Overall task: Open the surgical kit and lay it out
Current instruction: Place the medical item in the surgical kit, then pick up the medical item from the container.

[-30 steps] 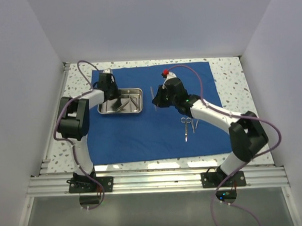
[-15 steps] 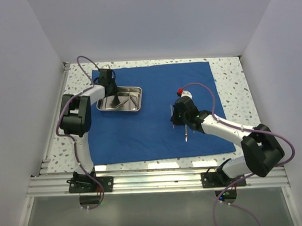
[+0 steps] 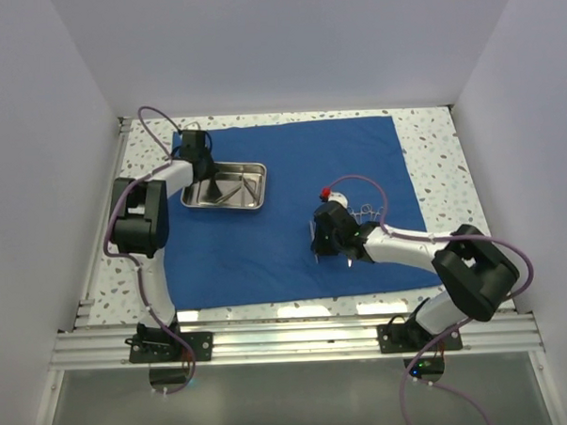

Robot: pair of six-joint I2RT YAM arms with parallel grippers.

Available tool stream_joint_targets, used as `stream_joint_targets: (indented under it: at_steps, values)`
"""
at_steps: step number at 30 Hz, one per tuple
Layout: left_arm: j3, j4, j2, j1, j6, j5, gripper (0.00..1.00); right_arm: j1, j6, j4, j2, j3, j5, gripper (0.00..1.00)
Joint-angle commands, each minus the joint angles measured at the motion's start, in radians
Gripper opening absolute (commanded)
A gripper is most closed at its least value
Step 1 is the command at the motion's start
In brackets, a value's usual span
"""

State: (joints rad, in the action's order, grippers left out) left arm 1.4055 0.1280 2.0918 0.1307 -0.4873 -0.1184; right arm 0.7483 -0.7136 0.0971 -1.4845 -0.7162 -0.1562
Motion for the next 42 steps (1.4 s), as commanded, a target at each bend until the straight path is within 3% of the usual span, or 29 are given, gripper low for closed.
stream_joint_targets:
  at_steps: [1, 2, 3, 5, 7, 8, 24, 31, 37, 42]
  values:
    - [-0.030, -0.014, -0.059, -0.009, -0.005, -0.021, 0.00, 0.022, -0.049, -0.053, -0.049, -0.005, -0.006, 0.00]
    - [-0.037, -0.016, -0.065, -0.009, -0.004, -0.020, 0.00, 0.026, -0.056, -0.051, -0.060, -0.008, -0.008, 0.00]
    - [-0.042, -0.018, -0.078, -0.009, -0.004, -0.020, 0.00, 0.029, -0.058, -0.050, -0.072, -0.011, -0.008, 0.25]
    - [-0.056, -0.027, -0.088, -0.009, -0.005, -0.018, 0.00, 0.036, -0.066, -0.048, -0.080, -0.009, -0.012, 0.46]
    - [-0.060, -0.028, -0.098, -0.009, -0.007, -0.015, 0.00, 0.040, -0.067, -0.048, -0.068, -0.008, -0.016, 0.74]
    - [-0.062, -0.028, -0.099, -0.011, -0.005, -0.013, 0.00, 0.043, -0.064, -0.039, -0.060, -0.009, -0.020, 0.77]
    - [-0.092, -0.053, -0.191, 0.001, 0.013, 0.016, 0.00, 0.045, 0.068, 0.157, 0.181, -0.101, -0.173, 0.79]
    - [0.084, 0.074, -0.092, 0.116, 0.092, 0.054, 0.00, 0.045, 0.112, 0.173, 0.216, -0.103, -0.209, 0.80]
    - [0.132, 0.140, -0.042, 0.184, 0.099, 0.042, 0.11, 0.043, 0.135, 0.187, 0.228, -0.092, -0.236, 0.81]
    - [0.101, 0.145, -0.038, 0.199, 0.090, -0.007, 0.12, 0.043, 0.151, 0.190, 0.251, -0.088, -0.247, 0.82]
